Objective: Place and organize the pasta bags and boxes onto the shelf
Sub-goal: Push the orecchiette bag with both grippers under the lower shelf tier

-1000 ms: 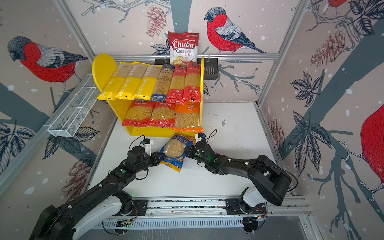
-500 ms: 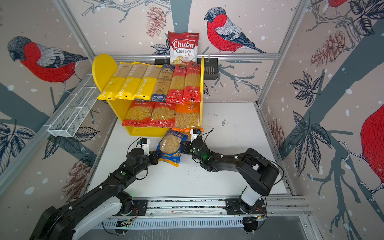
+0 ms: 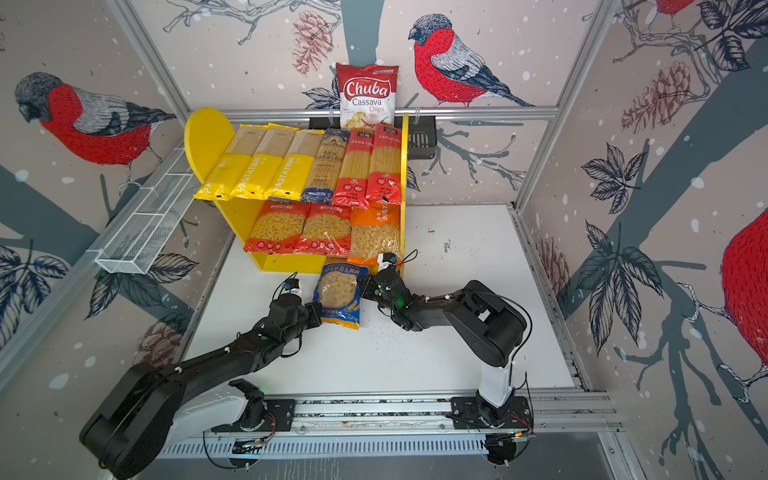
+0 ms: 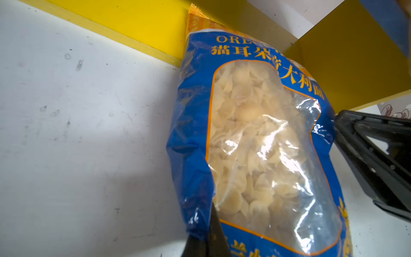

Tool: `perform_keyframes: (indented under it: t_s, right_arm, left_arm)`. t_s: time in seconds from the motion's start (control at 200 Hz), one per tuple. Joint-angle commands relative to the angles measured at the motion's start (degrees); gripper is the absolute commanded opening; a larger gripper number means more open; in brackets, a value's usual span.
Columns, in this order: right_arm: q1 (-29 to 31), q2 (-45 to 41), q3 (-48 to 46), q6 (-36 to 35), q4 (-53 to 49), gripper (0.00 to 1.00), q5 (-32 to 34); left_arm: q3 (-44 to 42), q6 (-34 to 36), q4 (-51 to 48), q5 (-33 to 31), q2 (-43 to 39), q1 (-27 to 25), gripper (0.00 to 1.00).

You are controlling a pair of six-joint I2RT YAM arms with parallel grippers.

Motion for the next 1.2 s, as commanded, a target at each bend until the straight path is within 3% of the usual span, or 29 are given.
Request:
perform_keyframes:
  t_s: [0.0, 0.105, 0.315, 0.605, 0.73, 0.951, 1.196]
  right_arm:
    - [-0.02, 0.14, -1.04, 5.42, -2.35, 0.3, -2.04]
    - [0.55, -1.19, -2.83, 5.98, -2.8, 0.38, -2.76]
    - [1.94, -3.73, -5.37, 6.24, -4.76, 0.53, -3.23]
    - [5.02, -3.09, -7.0, 11.07, -3.69, 0.58, -6.18]
    - [5.88, -0.62, -5.13, 12.59, -1.5, 0.5, -6.61]
    - [5.93, 2.21, -1.27, 14.51, -2.06, 0.2, -4.48]
    - [3.12, 6.04, 4.96, 13.11, -4.0, 0.11, -2.17]
  left_arm:
    - [1.95, -1.46, 2.4, 1.52, 0.7, 0.08, 0.0]
    - [2.52, -1.05, 2.59, 2.9, 0.86, 0.08, 0.0]
    - [2.74, 0.03, 2.44, -0.42, 1.06, 0.1, 0.0]
    - [5.52, 2.45, 3.1, -0.35, 3.4, 0.16, 0.0]
    - [9.18, 4.78, 1.38, -2.8, 3.62, 0.76, 0.0]
    - [11.31, 4.83, 0.17, -2.91, 4.18, 4.21, 0.0]
    - [7.91, 1.13, 0.96, -2.32, 4.12, 8.64, 0.0]
